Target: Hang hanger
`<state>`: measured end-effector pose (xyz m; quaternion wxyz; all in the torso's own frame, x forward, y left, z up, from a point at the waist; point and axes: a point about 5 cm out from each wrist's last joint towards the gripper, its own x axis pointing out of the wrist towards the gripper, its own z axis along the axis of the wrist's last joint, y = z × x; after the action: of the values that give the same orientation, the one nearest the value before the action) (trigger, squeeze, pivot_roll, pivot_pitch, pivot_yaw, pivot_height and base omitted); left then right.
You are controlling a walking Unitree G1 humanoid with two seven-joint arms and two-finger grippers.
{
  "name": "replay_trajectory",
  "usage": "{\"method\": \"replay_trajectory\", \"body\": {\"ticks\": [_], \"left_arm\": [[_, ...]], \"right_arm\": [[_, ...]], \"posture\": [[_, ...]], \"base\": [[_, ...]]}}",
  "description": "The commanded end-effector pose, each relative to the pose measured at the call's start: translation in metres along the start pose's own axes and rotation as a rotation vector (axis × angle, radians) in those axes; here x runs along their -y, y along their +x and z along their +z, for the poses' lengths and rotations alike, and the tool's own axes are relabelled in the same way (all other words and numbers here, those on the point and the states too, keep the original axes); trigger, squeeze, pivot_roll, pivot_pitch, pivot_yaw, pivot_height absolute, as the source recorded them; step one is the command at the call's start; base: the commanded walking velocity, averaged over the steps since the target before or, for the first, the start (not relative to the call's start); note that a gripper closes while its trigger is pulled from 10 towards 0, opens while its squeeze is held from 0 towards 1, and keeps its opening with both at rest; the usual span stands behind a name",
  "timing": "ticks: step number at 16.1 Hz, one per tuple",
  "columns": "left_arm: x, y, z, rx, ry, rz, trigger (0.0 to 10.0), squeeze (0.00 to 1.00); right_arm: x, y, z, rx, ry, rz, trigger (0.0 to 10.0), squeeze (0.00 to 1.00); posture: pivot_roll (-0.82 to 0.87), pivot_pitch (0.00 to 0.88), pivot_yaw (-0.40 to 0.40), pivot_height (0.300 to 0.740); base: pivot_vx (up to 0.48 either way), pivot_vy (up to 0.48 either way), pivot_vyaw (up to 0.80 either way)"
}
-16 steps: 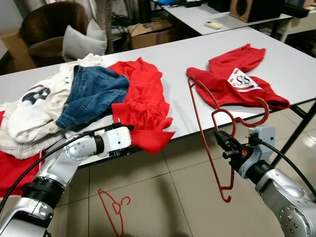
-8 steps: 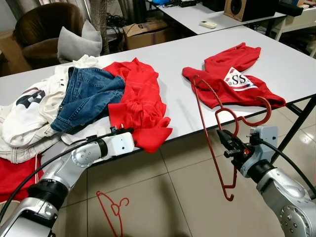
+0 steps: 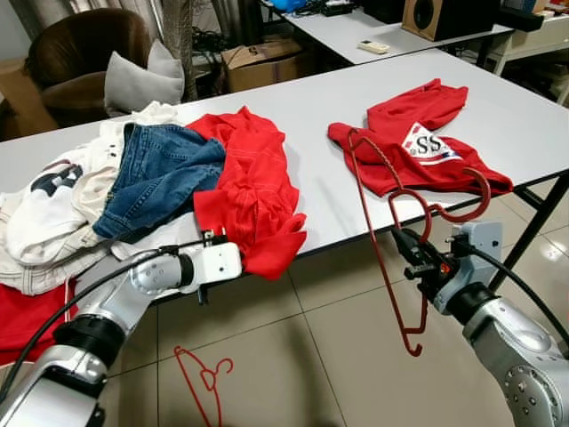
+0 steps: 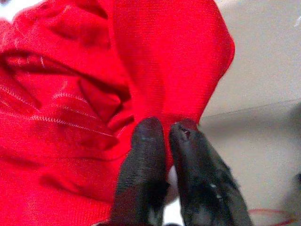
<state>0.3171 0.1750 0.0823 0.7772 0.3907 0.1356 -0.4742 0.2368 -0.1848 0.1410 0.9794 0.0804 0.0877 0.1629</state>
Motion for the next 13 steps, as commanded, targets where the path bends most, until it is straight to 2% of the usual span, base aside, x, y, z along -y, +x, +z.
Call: {"method": "replay_trajectory", "body": {"ticks": [1, 2, 3, 5, 6, 7, 8, 9, 10, 11, 12, 13], "left_arm": [[0.003, 0.004, -0.004, -0.010, -0.101, -0.030, 0.0, 0.00], [-0.014, 0.006, 0.006, 0.039, -0.185, 0.068, 0.0, 0.00], [-0.019, 0.006, 0.009, 0.052, -0.214, 0.092, 0.0, 0.00], [-0.044, 0.003, 0.017, 0.088, -0.331, 0.242, 0.0, 0.00], [-0.044, 0.003, 0.017, 0.088, -0.331, 0.242, 0.0, 0.00], [-0.053, -0.001, 0.018, 0.068, -0.298, 0.291, 0.6, 0.00], [-0.053, -0.003, 0.018, 0.062, -0.256, 0.282, 10.0, 0.00], [-0.051, -0.008, 0.024, 0.100, -0.155, 0.265, 10.0, 0.00], [-0.049, -0.012, 0.028, 0.135, -0.105, 0.248, 10.0, 1.00], [-0.044, -0.019, 0.033, 0.188, -0.042, 0.245, 10.0, 1.00], [-0.043, -0.021, 0.034, 0.205, -0.024, 0.252, 10.0, 1.00], [-0.027, -0.027, 0.043, 0.346, -0.013, 0.188, 10.0, 1.00]], "right_arm": [[0.001, 0.002, 0.004, 0.022, -0.011, 0.002, 10.0, 0.00], [0.002, 0.003, 0.005, 0.026, -0.010, -0.005, 10.0, 0.00], [0.003, 0.003, 0.005, 0.028, -0.009, -0.008, 10.0, 0.00], [0.004, 0.003, 0.006, 0.034, -0.006, -0.014, 10.0, 0.00], [0.004, 0.003, 0.006, 0.034, -0.006, -0.014, 10.0, 0.00], [0.005, 0.003, 0.006, 0.034, -0.008, -0.013, 10.0, 0.00], [0.004, 0.002, 0.006, 0.034, -0.009, -0.013, 10.0, 0.00], [0.004, 0.000, 0.005, 0.030, -0.013, -0.016, 10.0, 0.00], [0.004, -0.002, 0.004, 0.031, -0.012, -0.019, 10.0, 0.00], [0.005, -0.003, 0.004, 0.032, -0.010, -0.023, 10.0, 0.00], [0.005, -0.003, 0.004, 0.032, -0.009, -0.024, 10.0, 0.00], [0.005, -0.004, 0.004, 0.031, -0.008, -0.025, 10.0, 0.00]], "posture": [[-0.18, 0.000, 0.110, 0.740], [-0.17, 0.000, 0.110, 0.740], [-0.17, 0.000, 0.110, 0.740], [-0.18, 0.000, 0.114, 0.740], [-0.18, 0.000, 0.114, 0.740], [-0.18, 0.000, 0.114, 0.740], [-0.18, 0.000, 0.118, 0.740], [-0.18, 0.000, 0.121, 0.740], [-0.19, 0.000, 0.125, 0.740], [-0.19, 0.000, 0.124, 0.740], [-0.19, 0.000, 0.124, 0.740], [-0.18, 0.000, 0.117, 0.740]], "base": [[0.000, 0.000, 0.00], [0.000, 0.000, 0.00], [0.000, 0.000, 0.00], [0.000, 0.000, 0.00], [0.000, 0.000, 0.00], [0.000, 0.000, 0.00], [0.000, 0.000, 0.00], [0.000, 0.000, 0.00], [0.000, 0.000, 0.00], [0.000, 0.000, 0.00], [0.000, 0.000, 0.00], [0.000, 0.000, 0.00]]}}
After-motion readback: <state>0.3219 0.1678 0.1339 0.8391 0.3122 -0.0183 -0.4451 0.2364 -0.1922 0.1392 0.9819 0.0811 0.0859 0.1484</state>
